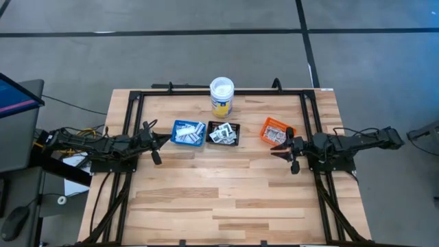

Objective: Pick & Place First Aid Supplies
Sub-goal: Return to Home Position

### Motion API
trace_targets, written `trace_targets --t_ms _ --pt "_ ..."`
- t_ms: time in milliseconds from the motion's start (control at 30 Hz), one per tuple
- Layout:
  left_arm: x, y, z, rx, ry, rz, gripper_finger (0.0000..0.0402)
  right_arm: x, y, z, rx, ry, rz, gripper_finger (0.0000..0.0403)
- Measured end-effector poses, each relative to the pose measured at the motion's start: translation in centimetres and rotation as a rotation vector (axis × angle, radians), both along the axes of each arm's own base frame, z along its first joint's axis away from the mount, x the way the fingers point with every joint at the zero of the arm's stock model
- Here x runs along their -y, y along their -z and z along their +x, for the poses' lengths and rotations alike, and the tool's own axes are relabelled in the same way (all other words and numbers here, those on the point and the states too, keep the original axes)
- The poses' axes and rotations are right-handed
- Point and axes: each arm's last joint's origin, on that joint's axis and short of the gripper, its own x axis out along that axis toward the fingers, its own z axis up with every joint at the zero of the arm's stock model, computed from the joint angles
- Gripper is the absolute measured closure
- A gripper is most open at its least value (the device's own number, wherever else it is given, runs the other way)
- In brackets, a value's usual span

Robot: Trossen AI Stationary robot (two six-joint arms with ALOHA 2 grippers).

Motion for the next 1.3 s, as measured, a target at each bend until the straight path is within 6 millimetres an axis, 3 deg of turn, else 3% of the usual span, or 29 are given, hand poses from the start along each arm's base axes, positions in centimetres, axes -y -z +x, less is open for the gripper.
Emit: trace_targets --t_ms 467,1300 --pt "0.0 0.0 0.1 -0.003 0.003 0.000 0.0389 0.0 0.0 0.0 0.001 -0.002 0.001 0.0326" --pt "0.7 2.1 1.6 -0.251 0.035 0.054 0.0389 0.0 0.0 0.0 0.001 -0.002 0.001 0.0326"
